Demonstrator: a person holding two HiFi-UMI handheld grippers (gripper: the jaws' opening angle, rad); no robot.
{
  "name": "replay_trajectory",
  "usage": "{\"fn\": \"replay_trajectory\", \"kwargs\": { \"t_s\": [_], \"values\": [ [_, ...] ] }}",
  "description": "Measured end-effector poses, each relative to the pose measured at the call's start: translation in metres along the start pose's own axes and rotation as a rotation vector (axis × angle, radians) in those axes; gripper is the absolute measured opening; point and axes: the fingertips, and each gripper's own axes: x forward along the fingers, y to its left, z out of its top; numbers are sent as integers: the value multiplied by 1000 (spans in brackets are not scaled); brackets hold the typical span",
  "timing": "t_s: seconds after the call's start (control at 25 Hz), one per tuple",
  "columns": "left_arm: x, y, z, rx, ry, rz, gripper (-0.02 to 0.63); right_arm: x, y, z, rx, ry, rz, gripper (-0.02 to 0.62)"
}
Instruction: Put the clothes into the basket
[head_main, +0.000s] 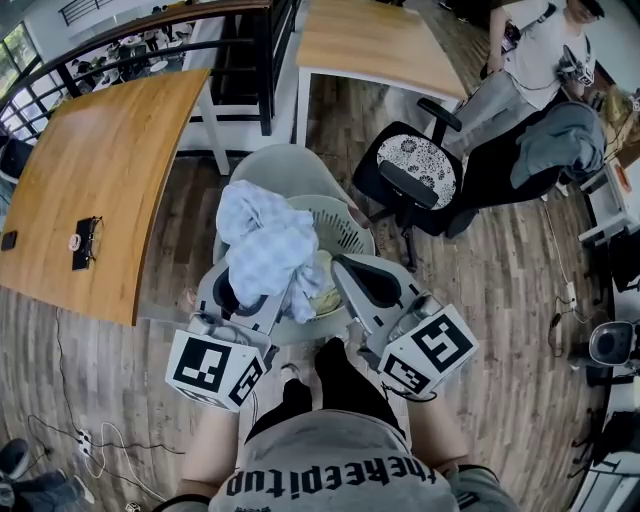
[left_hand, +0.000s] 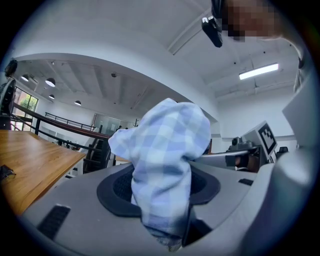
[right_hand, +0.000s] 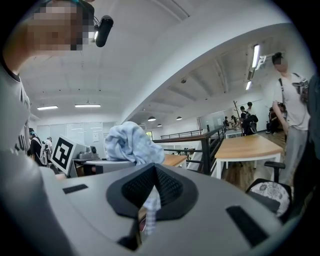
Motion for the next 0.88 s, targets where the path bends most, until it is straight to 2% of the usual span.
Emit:
{"fn": "replay_trajectory", "kwargs": {
  "t_s": [0.88],
  "values": [
    [68, 36, -31, -73, 75, 165, 225, 57, -76, -16, 49, 92, 156, 9]
  ]
}}
